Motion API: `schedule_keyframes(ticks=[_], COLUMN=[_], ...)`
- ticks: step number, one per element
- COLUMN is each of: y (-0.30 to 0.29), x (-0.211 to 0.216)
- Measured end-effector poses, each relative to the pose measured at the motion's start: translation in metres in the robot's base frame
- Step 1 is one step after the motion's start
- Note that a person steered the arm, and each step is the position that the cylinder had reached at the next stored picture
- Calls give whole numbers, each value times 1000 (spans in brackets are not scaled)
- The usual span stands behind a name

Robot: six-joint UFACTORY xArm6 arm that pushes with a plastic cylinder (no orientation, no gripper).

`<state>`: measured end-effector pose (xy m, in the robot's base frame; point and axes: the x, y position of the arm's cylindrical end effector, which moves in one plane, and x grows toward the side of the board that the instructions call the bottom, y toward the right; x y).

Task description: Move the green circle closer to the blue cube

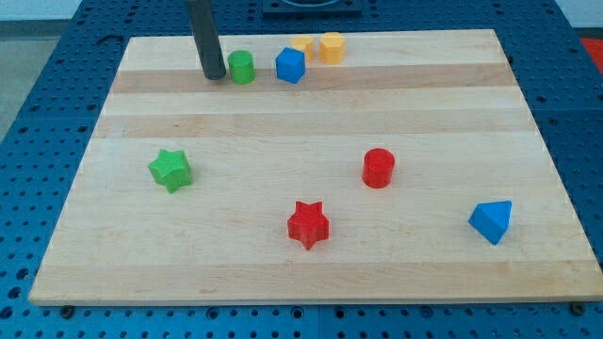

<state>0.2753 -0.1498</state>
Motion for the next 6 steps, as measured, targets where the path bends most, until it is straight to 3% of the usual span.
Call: schedule_keyframes(ticks=[2, 4, 6], y=[18, 10, 56], x=[-16, 16, 9])
